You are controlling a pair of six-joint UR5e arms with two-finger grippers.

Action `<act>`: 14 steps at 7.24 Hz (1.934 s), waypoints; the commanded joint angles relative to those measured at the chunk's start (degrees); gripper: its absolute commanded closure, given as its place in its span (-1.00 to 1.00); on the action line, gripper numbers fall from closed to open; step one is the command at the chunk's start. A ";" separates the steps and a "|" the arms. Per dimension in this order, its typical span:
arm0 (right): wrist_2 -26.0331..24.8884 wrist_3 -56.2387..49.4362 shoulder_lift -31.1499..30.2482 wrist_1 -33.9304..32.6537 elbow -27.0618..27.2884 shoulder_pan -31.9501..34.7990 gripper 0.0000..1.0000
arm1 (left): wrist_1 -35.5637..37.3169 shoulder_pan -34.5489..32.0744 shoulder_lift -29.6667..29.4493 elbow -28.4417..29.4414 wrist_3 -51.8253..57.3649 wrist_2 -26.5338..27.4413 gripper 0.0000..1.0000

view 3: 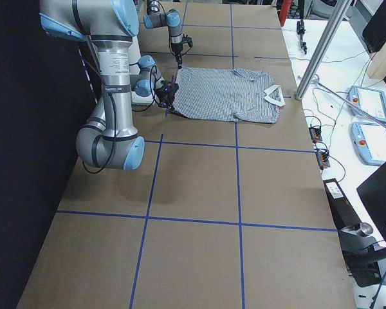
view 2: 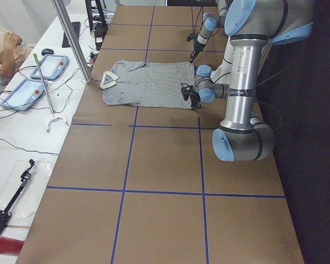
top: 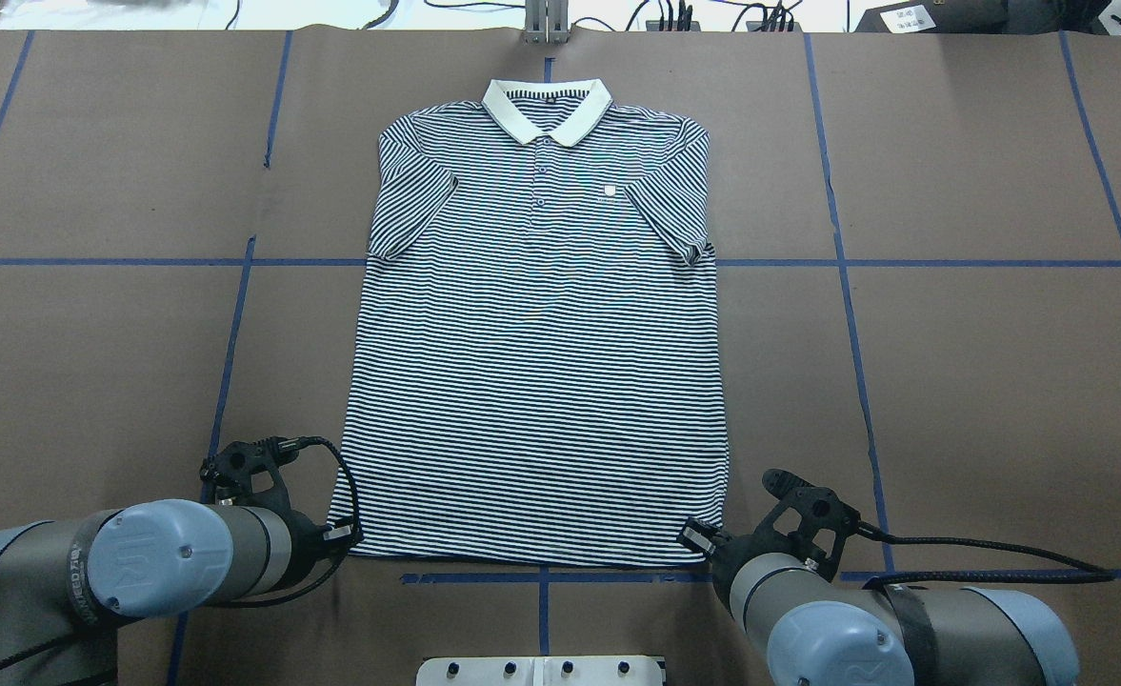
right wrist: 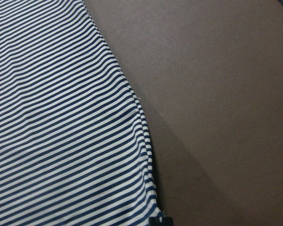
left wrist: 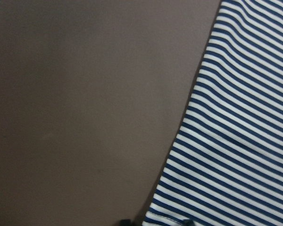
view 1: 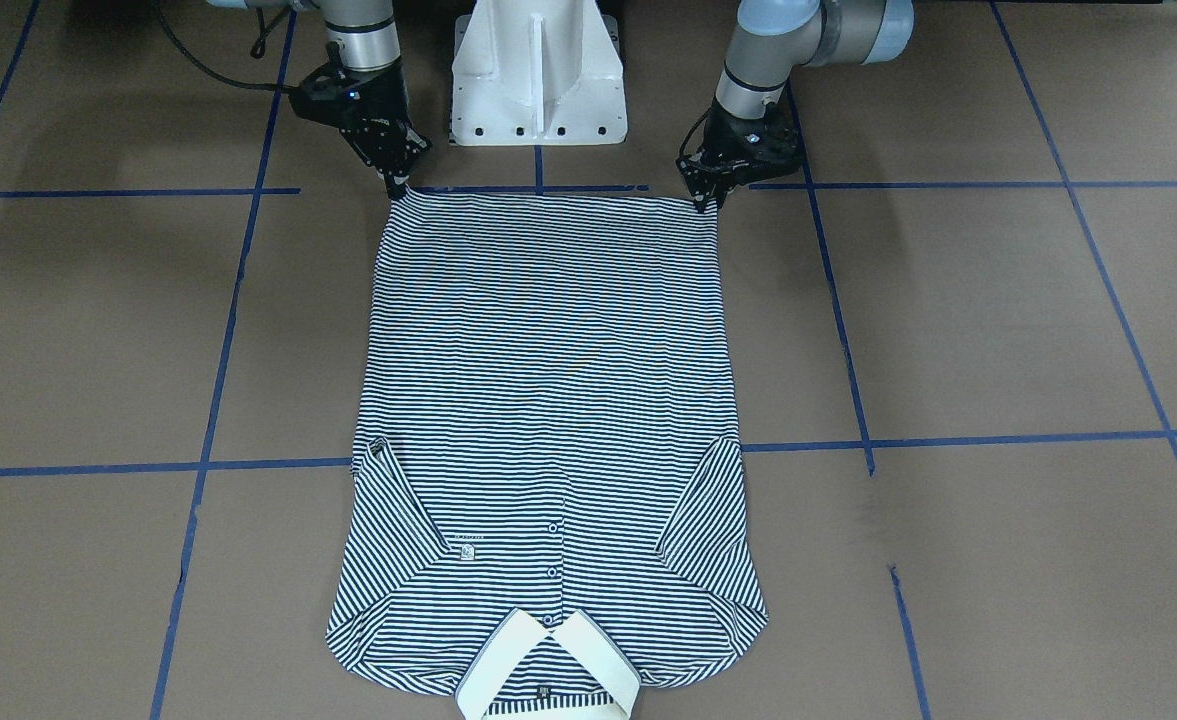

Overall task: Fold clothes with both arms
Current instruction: 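Lower the left gripper to the other hem corner nearest the robot, then grasp both hem corners with the left and right grippers, then lift the hem with both grippers and fold it toward the collar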

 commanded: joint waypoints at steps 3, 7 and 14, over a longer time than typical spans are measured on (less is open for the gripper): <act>0.09 0.70 -4.62 0.00 6.10 -1.30 1.00 | 1.31 1.88 -0.33 -5.93 -7.81 -0.26 1.00; -3.05 3.34 -11.16 0.35 14.66 -6.15 1.00 | 13.45 9.81 -1.91 -16.06 -17.80 -0.52 1.00; 6.75 -18.60 18.59 0.70 -18.14 25.88 1.00 | 3.23 -19.24 -20.20 12.11 2.18 -0.08 1.00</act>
